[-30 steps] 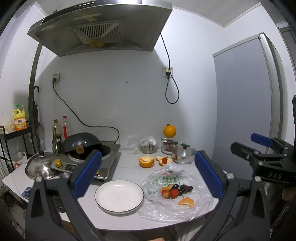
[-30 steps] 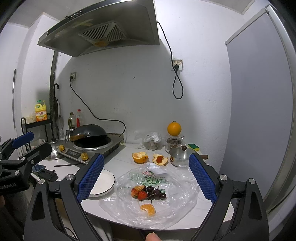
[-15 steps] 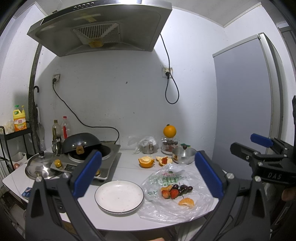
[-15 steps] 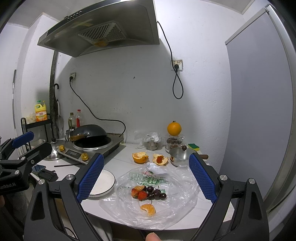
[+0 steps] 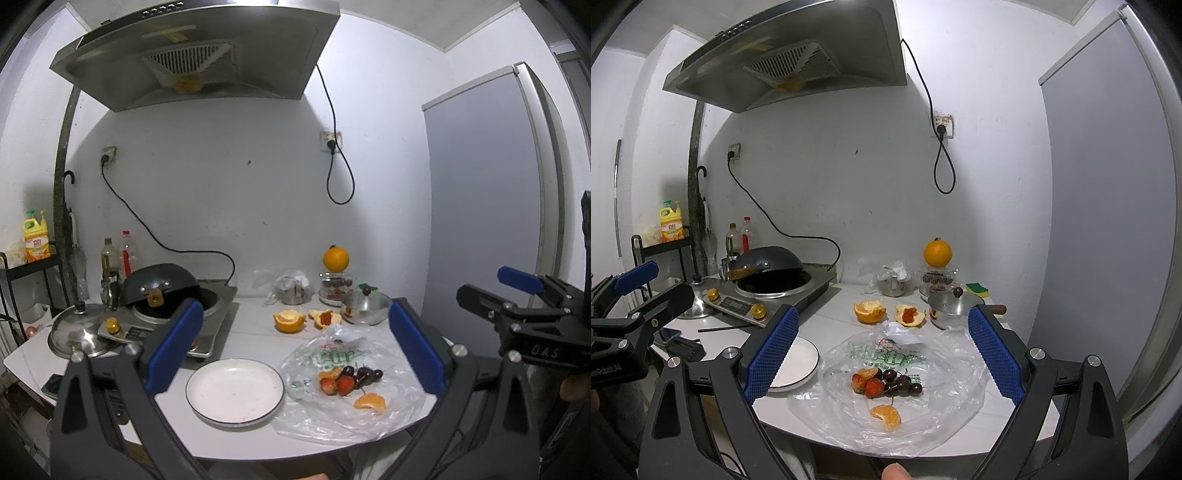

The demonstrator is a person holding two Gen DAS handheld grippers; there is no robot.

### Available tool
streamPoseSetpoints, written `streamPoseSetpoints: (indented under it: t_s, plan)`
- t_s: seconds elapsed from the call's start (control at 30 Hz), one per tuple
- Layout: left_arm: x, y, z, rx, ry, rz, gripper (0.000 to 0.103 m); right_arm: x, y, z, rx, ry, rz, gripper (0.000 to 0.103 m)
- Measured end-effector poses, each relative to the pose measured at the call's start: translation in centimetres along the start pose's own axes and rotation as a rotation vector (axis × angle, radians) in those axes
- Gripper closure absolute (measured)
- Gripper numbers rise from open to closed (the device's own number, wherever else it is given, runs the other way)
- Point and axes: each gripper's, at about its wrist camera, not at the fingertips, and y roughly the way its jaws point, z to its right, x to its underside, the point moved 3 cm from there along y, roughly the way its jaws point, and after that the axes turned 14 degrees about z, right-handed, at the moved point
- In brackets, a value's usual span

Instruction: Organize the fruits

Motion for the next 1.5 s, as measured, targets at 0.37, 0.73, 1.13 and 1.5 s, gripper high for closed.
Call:
streamPoseSetpoints:
  t_s: [0.37, 0.73, 1.13, 1.5]
  plan:
    - [1.2, 1.5, 0.4, 0.003, 0.001, -0.040, 0.001, 0.8, 0.9, 0.3, -0.001, 0.011, -0.036, 0.008]
    - [4.9, 5.1, 1.6, 0.016, 0.013, -0.148, 0.001, 3.8, 4.0, 3.5, 0.044, 0.025, -0.124, 0.008]
    - [11.0, 11.4, 5.2, 0.052, 0.057, -0.328, 0.001, 9.3, 8.5, 8.3, 0.051, 0.069, -0.262, 0.008]
    - [16.8, 15.6, 9.5, 0.119, 0.083, -0.488, 0.002, 14.0, 11.6, 10.4, -0.055, 0.072, -0.394, 0.033]
